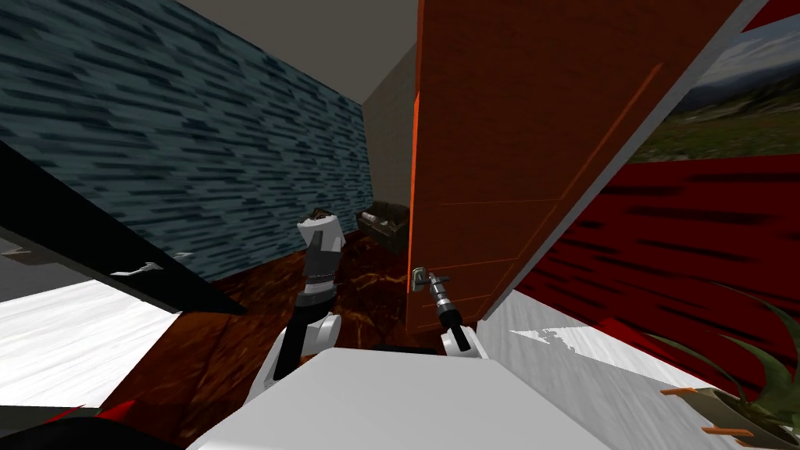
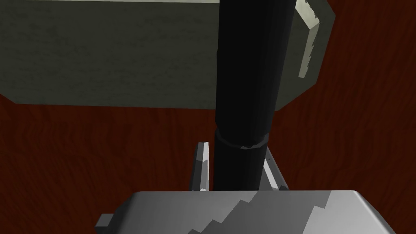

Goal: Push the door open

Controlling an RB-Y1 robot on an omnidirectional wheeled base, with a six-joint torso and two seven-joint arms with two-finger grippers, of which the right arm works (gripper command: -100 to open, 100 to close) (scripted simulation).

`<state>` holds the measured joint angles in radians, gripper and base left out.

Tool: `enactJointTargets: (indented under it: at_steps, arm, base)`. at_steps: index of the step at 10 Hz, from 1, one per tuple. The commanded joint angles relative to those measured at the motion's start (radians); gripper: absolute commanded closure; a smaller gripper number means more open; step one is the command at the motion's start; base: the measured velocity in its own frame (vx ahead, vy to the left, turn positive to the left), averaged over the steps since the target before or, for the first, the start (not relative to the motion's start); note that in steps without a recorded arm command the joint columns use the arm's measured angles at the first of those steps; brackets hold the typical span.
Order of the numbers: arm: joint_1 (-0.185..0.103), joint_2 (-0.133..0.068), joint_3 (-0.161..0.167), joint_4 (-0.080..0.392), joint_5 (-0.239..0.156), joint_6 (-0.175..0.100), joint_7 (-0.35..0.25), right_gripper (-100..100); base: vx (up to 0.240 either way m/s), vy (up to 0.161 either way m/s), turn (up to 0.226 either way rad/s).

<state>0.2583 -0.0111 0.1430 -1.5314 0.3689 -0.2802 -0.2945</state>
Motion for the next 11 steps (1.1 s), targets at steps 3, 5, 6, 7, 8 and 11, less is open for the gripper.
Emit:
enactJointTargets:
  at_steps: [3,5,6,7,8,11]
  arm:
    - [-0.005,-0.004,-0.041,-0.005,-0.009,0.001,0.003,100]
    - [-0.004,0.016,-0.063,-0.007,-0.014,0.001,0.004,100]
    - [-0.004,0.036,-0.076,-0.008,-0.017,0.001,0.005,100]
    - [-0.004,0.052,-0.083,-0.009,-0.018,0.001,0.005,100]
    - [-0.004,0.042,-0.082,-0.002,-0.017,0.000,0.006,100]
    - [-0.015,-0.001,-0.122,0.000,-0.030,0.002,0.010,100]
  base:
    - [0.163,0.119,-0.074]
    - [0.203,0.153,-0.095]
    - [0.173,0.131,-0.108]
    - [0.170,0.104,-0.077]
    - [0.084,0.038,-0.030]
    - [0.137,0.098,-0.075]
